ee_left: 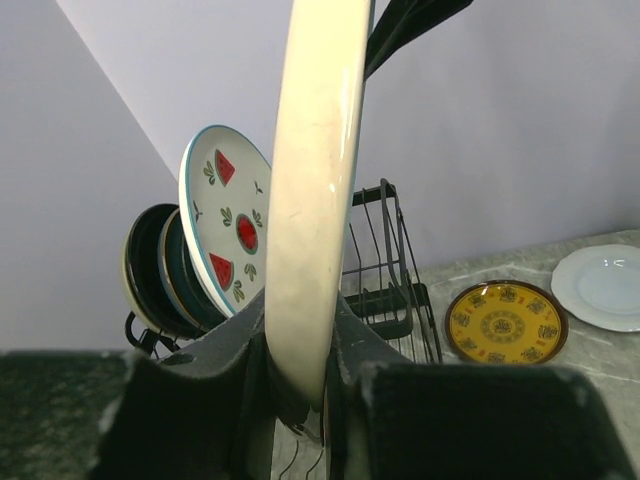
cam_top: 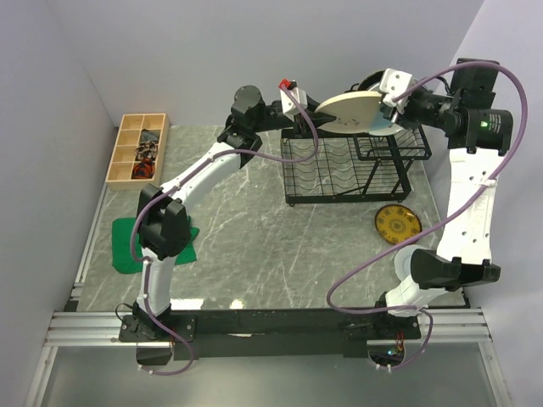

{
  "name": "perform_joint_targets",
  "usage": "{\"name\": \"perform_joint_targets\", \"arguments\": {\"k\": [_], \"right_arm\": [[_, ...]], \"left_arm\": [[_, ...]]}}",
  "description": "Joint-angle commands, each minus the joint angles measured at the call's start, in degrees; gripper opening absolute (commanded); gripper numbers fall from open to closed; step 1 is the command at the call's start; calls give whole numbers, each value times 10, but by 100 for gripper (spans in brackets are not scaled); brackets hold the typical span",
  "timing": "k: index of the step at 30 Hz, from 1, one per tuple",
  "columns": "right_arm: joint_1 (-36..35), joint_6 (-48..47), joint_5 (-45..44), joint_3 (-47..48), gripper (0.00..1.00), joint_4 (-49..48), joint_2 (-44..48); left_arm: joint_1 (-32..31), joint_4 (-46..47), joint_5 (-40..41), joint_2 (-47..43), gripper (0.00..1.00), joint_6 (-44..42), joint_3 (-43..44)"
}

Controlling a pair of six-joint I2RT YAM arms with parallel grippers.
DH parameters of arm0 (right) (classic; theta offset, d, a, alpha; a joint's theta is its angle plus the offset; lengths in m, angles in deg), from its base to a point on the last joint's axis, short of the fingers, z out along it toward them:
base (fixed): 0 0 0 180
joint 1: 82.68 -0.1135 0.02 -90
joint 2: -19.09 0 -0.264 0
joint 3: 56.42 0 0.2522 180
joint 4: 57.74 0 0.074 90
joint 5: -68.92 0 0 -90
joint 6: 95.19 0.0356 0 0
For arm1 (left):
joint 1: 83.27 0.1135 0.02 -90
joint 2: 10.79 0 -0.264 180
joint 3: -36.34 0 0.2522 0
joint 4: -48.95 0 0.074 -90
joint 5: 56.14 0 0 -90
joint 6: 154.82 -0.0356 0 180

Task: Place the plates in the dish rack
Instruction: Pass the plate from the left arm to the right

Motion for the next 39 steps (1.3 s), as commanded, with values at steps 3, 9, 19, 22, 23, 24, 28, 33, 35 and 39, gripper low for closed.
{"name": "perform_joint_targets", "arguments": {"k": [3,9,19,22,23,24,28,33,35,39], "right_arm": [[-33,35,44,-26,59,-12,27],[-32,94,34,-59,64,-90,54],[-31,197,35,-89,80,-183,98],[-29,283,38,-125,92,-274,134],[-28,305,38,-148,94,-299,145],[-28,326,37,-161,99,-323,155],[-27,421,29,-209,100,-407,193],[-27,544,-10,-301,100,-521,241],[-26,636,7,-317,100,-545,248],[-27,918,65,-349,95,-603,237]], "left_arm": [[-8,116,28,-73,1,11,2],[-4,135,29,-81,1,21,-17],[7,144,51,-88,1,22,-40],[22,175,66,-95,1,39,-60],[28,177,67,-96,1,39,-62],[30,175,68,-98,1,38,-63],[40,169,66,-107,1,34,-67],[48,162,67,-126,1,19,-94],[48,142,73,-144,1,-12,-106],[48,90,91,-177,1,-77,-140]]}}
